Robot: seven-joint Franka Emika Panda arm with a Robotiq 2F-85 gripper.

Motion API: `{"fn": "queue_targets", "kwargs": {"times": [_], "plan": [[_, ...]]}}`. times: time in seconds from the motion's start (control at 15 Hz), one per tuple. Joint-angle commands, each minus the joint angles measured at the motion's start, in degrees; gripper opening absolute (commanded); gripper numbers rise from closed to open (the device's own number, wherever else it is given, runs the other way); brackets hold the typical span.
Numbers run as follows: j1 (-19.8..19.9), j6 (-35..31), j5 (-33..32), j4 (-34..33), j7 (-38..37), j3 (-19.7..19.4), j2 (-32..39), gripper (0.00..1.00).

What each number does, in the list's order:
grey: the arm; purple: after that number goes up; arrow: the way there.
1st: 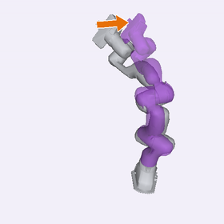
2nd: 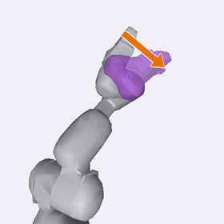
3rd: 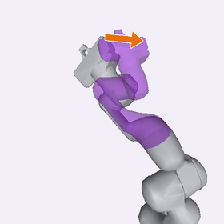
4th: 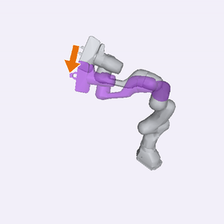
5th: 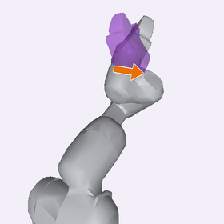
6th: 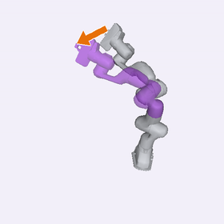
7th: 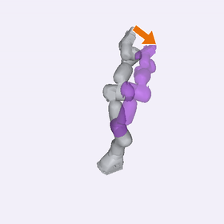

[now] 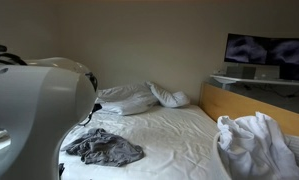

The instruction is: Put the shirts on the bed into the basket

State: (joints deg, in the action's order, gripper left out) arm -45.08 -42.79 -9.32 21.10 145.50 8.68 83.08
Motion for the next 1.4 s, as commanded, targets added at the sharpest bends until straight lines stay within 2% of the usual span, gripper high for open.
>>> {"fn": "queue_targets", "kwargs": {"times": [0.0, 0.07, 0.13, 0.27, 0.47, 0.6, 0.93, 1.33], "plan": [[-4.6, -7.4, -0.7, 0.5, -7.1, -2.8, 0.5, 1.00], [-6.0, -7.2, -2.6, 1.3, -7.0, -4.7, -0.2, 1.00], [-5.1, -6.6, -0.1, 2.1, -5.7, -3.0, -0.2, 1.00], [-6.5, -7.1, -1.3, 2.1, -6.2, -4.4, -0.2, 1.00], [-6.1, -7.1, -1.5, 2.0, -6.3, -4.9, -0.2, 1.00], [-4.7, -14.0, 1.6, 0.1, -9.6, -3.1, 0.5, 1.00], [-4.0, -30.3, 4.9, 1.1, -11.2, -1.7, 1.0, 1.00], [-2.7, -58.8, 4.0, 9.0, -15.1, -4.2, 2.0, 1.00]]}}
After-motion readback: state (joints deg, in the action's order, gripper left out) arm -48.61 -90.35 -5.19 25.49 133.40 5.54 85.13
